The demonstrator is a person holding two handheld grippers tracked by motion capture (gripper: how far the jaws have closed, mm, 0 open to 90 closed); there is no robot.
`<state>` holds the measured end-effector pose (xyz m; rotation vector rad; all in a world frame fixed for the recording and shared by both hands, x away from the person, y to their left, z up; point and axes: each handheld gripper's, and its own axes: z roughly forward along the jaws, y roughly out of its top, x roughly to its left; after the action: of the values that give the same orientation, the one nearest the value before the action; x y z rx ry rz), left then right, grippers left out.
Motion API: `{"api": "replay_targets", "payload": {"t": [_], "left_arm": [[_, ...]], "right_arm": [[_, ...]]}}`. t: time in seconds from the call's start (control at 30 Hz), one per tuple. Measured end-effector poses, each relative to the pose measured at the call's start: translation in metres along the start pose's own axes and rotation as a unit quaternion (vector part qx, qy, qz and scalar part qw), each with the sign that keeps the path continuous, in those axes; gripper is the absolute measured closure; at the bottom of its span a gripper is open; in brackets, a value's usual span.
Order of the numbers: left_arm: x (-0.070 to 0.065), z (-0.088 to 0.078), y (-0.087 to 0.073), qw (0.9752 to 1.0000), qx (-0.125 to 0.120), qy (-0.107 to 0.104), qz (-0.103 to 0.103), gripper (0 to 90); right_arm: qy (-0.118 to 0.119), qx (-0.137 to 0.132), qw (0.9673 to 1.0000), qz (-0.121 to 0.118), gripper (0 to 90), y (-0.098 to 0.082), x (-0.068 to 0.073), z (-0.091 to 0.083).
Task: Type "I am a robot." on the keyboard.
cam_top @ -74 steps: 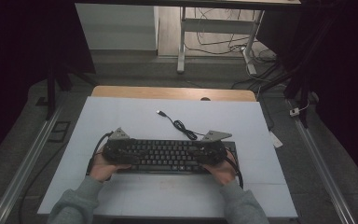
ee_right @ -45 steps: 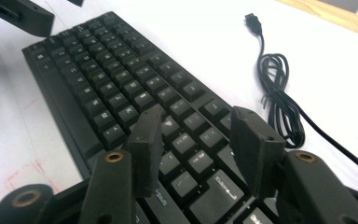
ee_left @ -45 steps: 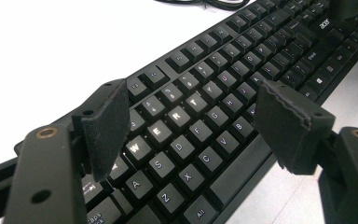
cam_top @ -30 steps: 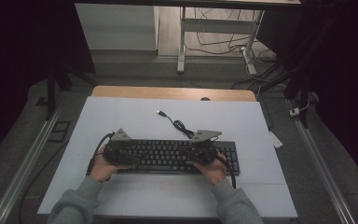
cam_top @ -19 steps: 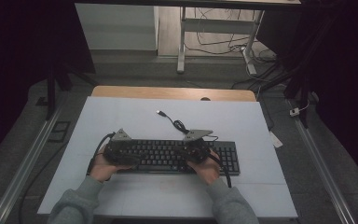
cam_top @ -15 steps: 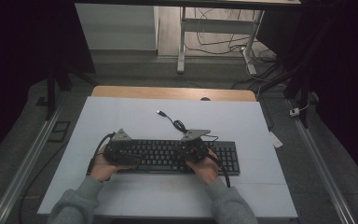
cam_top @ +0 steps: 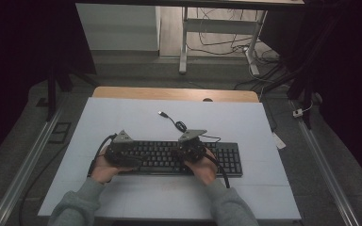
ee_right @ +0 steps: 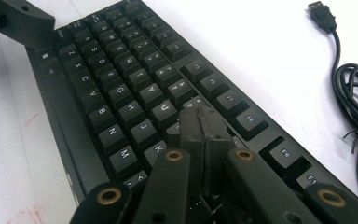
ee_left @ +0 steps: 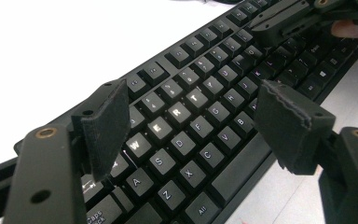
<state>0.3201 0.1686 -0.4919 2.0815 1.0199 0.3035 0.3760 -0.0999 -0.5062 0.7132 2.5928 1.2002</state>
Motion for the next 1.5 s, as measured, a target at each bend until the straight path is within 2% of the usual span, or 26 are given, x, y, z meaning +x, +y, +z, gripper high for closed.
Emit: {"api": "replay_targets", "payload": {"t": [0.87,0.97,1.2,1.5], "left_arm": [[-0.001,0.001,0.000,1.0000,0.003,0.001,0.005,26.5],[-0.001,0.001,0.000,1.0000,0.003,0.001,0.006,26.5],[0.000,0.000,0.000,1.0000,-0.001,0.002,0.004,26.4],[0.000,0.000,0.000,1.0000,-0.001,0.002,0.004,26.4]], "right_arm": [[-0.010,0.026,0.9996,-0.005,89.4,-0.004,0.000,0.009],[-0.011,0.023,0.9997,-0.006,89.4,-0.003,0.000,0.009],[-0.010,-0.005,0.9999,0.003,89.0,-0.002,-0.002,-0.002],[-0.022,-0.029,0.9992,0.016,70.4,-0.006,-0.006,-0.026]]}}
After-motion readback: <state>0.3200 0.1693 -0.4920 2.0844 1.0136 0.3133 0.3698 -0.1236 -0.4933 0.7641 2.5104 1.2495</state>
